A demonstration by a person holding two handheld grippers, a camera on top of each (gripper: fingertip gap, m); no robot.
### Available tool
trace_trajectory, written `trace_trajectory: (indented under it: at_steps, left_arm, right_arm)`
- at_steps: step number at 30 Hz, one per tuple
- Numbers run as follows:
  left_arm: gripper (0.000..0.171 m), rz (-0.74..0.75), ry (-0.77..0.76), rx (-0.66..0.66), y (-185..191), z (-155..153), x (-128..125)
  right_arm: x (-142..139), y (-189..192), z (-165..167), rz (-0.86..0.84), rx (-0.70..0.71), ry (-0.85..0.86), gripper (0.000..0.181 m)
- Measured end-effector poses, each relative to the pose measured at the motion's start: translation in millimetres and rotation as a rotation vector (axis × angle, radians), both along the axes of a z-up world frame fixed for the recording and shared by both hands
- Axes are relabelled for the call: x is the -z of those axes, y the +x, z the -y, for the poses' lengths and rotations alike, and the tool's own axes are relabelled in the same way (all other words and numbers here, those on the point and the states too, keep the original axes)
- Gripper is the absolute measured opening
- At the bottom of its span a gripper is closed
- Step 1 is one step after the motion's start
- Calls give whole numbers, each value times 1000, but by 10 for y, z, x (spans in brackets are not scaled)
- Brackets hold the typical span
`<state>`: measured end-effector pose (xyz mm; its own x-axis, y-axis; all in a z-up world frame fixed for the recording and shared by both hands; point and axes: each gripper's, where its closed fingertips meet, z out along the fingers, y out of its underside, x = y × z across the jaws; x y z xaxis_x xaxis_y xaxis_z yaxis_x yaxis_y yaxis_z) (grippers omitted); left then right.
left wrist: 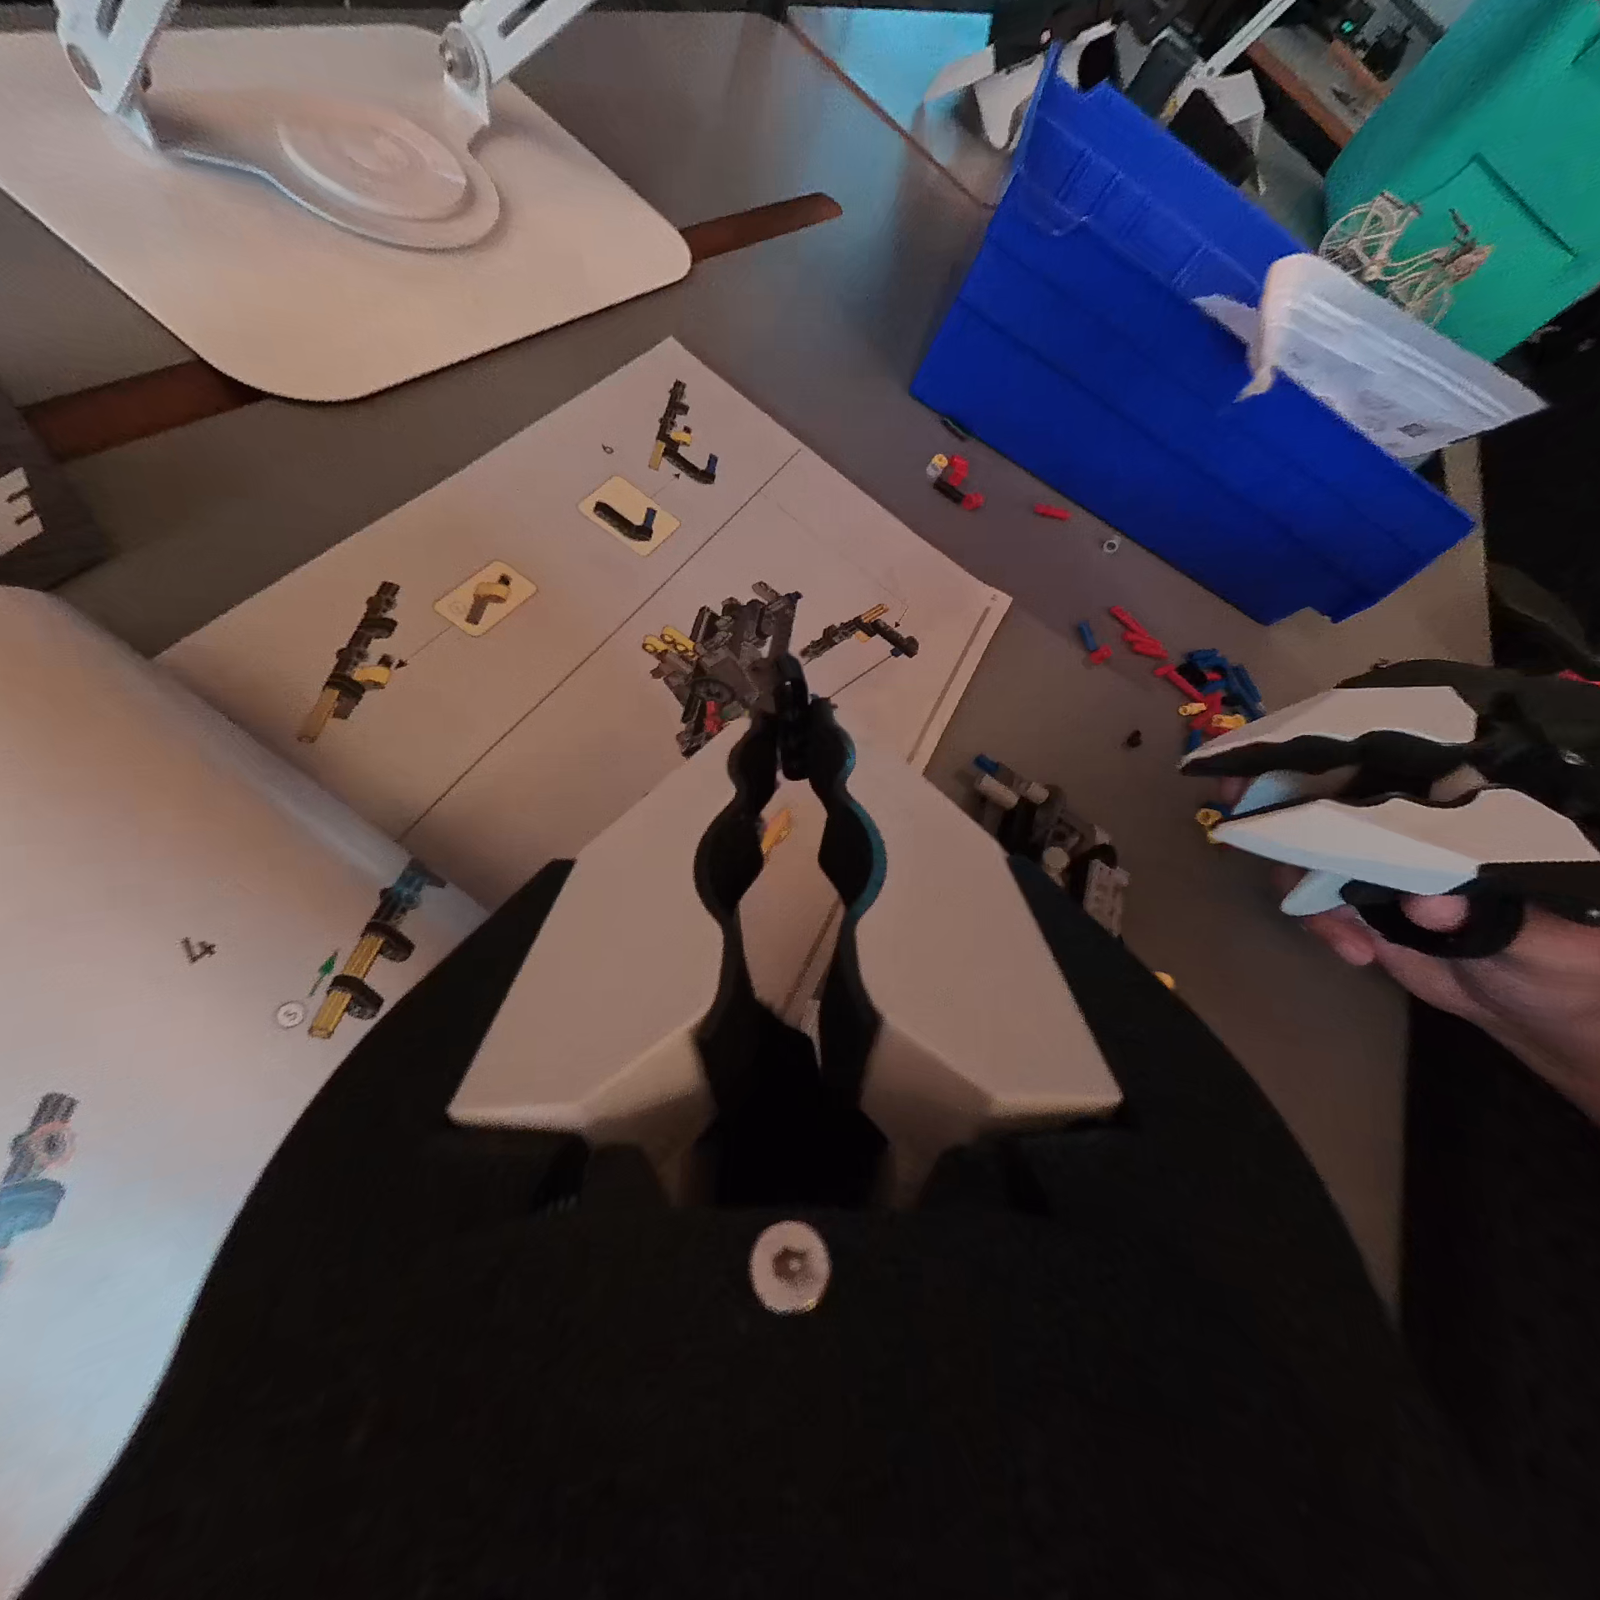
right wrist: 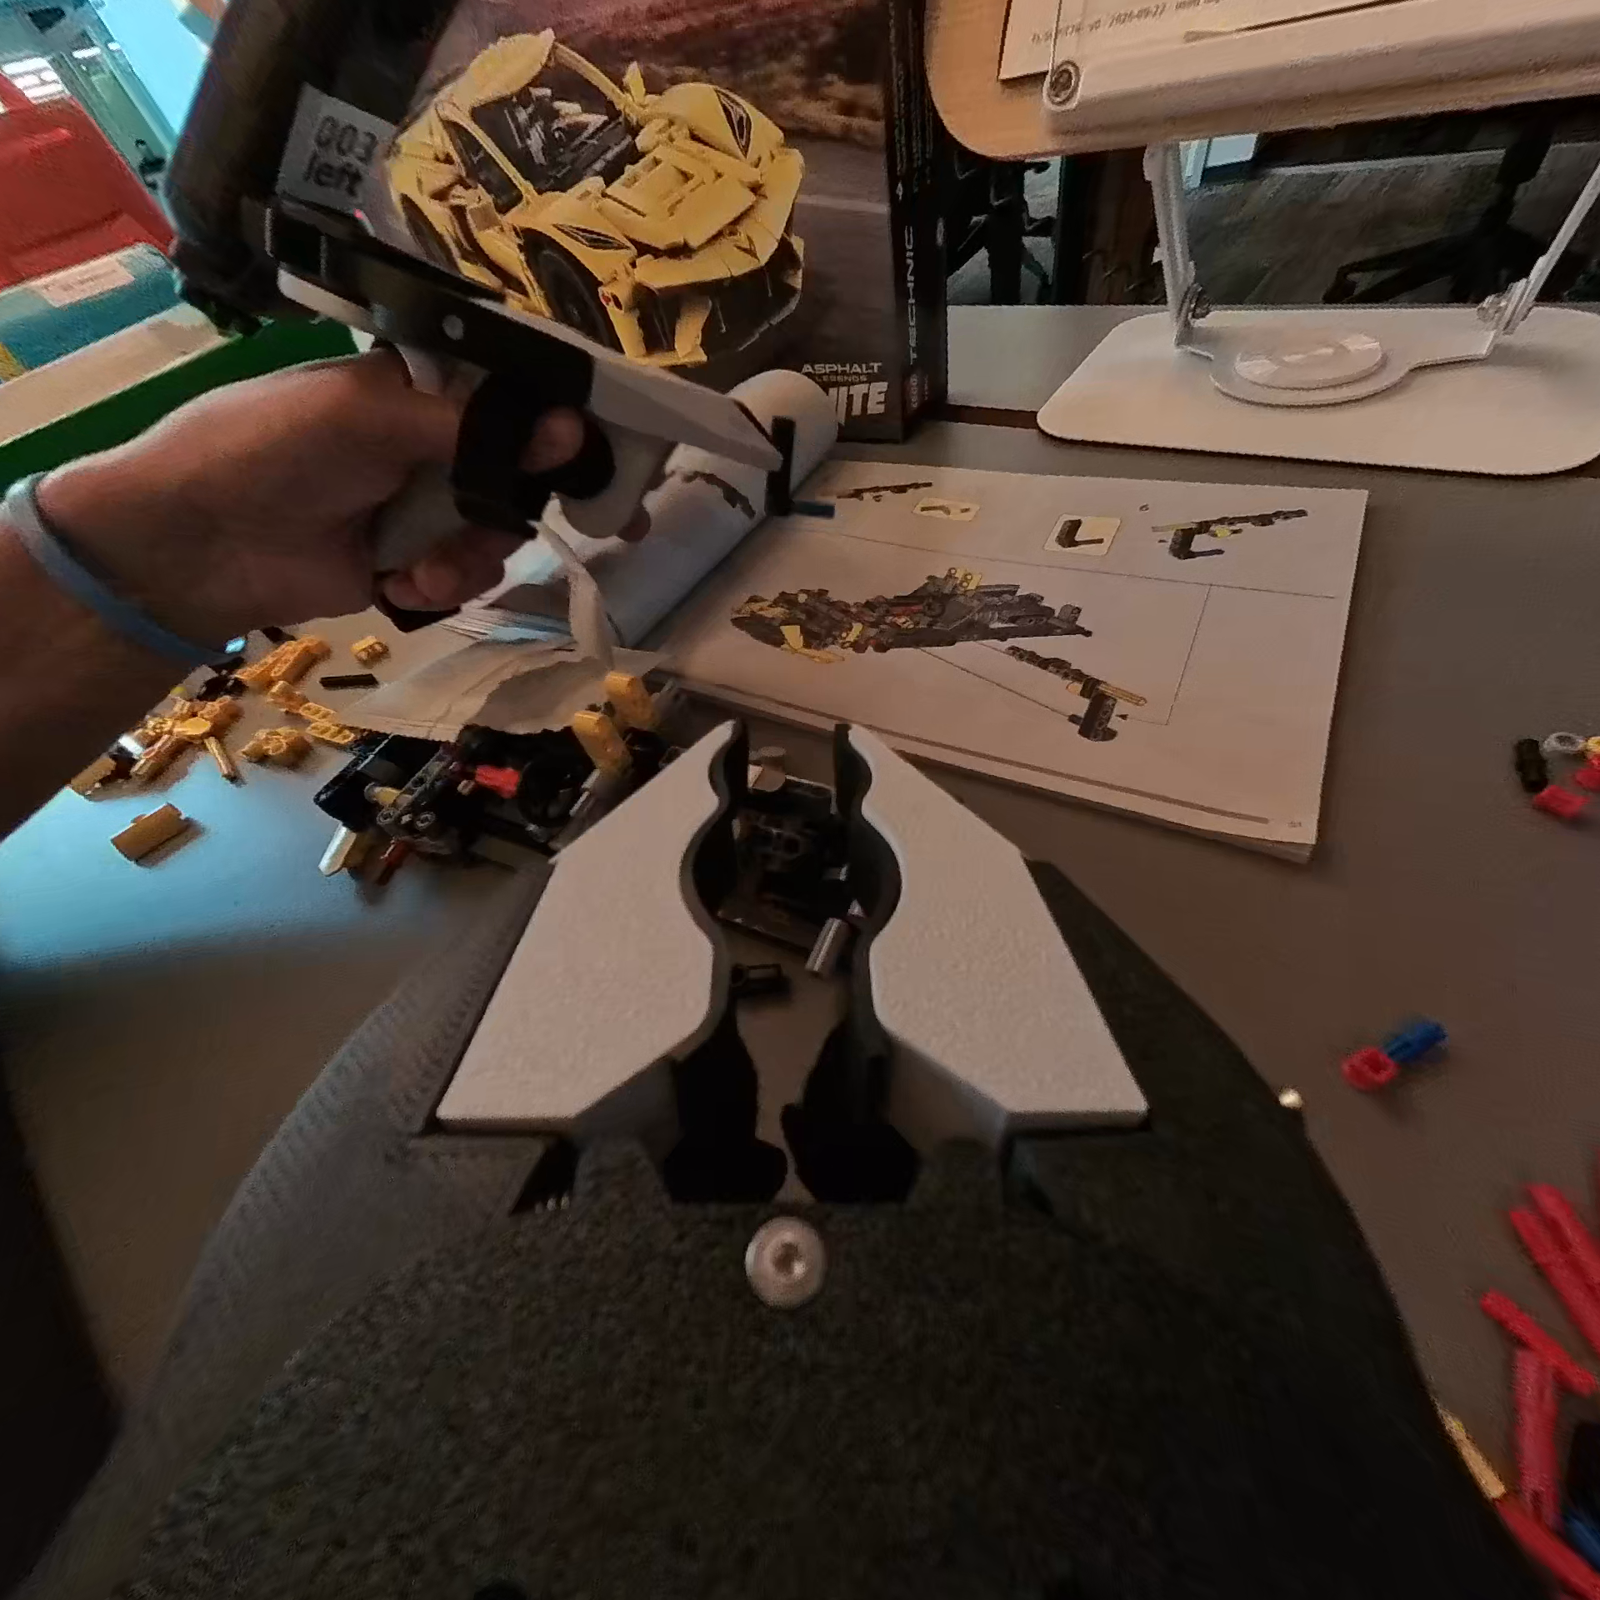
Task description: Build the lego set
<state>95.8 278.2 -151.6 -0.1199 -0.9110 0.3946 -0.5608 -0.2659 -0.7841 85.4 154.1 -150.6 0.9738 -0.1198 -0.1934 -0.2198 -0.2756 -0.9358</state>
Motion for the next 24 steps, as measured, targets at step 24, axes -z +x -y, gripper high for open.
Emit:
trace_trajectory:
  at_steps: [24]
  left_arm:
    - [4, 145, 48, 95, -147, 180, -302]
  right_arm:
    - [8, 96, 20, -7, 22, -2, 17]
